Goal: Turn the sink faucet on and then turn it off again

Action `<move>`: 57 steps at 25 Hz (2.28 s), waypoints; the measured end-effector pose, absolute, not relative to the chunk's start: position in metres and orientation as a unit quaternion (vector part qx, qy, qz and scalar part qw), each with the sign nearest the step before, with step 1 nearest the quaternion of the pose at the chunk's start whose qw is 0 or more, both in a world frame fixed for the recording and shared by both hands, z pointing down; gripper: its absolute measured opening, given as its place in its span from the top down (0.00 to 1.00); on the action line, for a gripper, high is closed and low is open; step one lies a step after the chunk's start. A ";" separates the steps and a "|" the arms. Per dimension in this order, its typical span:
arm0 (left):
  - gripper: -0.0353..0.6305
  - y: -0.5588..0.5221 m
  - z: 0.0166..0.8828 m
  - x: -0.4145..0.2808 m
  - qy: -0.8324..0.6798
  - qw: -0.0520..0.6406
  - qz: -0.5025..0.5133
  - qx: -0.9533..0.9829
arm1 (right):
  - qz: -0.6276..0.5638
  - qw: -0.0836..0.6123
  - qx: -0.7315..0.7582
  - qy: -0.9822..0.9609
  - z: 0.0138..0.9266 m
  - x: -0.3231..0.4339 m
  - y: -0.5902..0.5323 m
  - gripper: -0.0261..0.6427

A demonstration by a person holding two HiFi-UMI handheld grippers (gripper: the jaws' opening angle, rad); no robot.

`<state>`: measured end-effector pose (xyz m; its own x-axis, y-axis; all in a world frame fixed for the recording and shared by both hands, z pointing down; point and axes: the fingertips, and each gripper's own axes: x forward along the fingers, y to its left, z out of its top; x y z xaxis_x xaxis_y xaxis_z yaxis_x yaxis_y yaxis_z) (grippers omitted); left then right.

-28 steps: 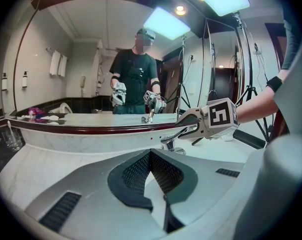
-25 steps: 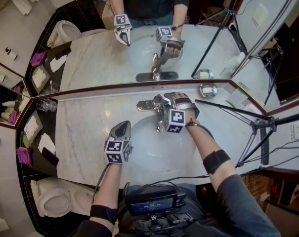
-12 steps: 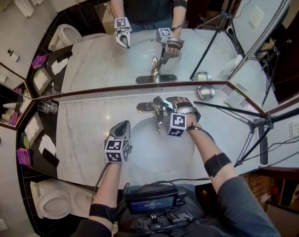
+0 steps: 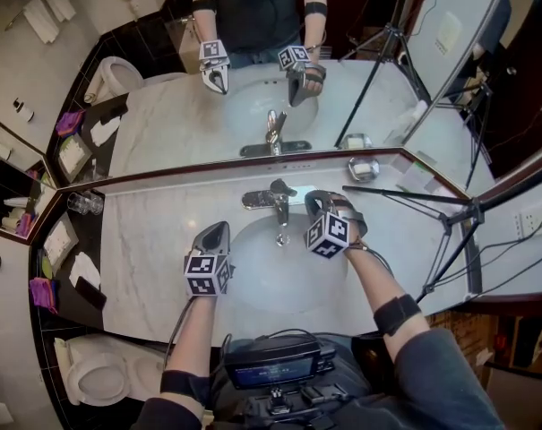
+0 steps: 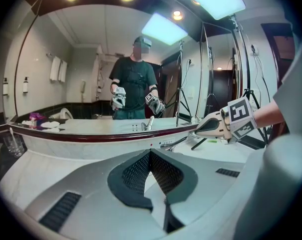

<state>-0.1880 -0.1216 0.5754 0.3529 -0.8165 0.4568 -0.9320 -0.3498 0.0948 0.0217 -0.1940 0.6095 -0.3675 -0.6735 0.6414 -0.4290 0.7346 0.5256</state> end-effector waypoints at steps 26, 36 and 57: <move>0.95 -0.098 0.564 -0.184 -0.539 0.160 0.156 0.812 | 0.222 0.172 0.472 -0.836 0.600 0.085 -0.104 0.93; 0.95 -0.099 0.563 -0.184 -0.543 0.159 0.158 0.809 | 0.177 0.198 0.478 -0.837 0.600 0.084 -0.117 0.93; 0.95 -0.116 0.567 -0.187 -0.544 0.164 0.159 0.807 | -0.126 0.413 0.320 -0.843 0.613 0.013 -0.190 0.62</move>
<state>-0.1866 -0.1155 0.5666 0.3572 -0.8263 0.4355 -0.9307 -0.3544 0.0910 0.0133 -0.1903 0.6127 -0.4536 -0.6444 0.6156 -0.4365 0.7629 0.4770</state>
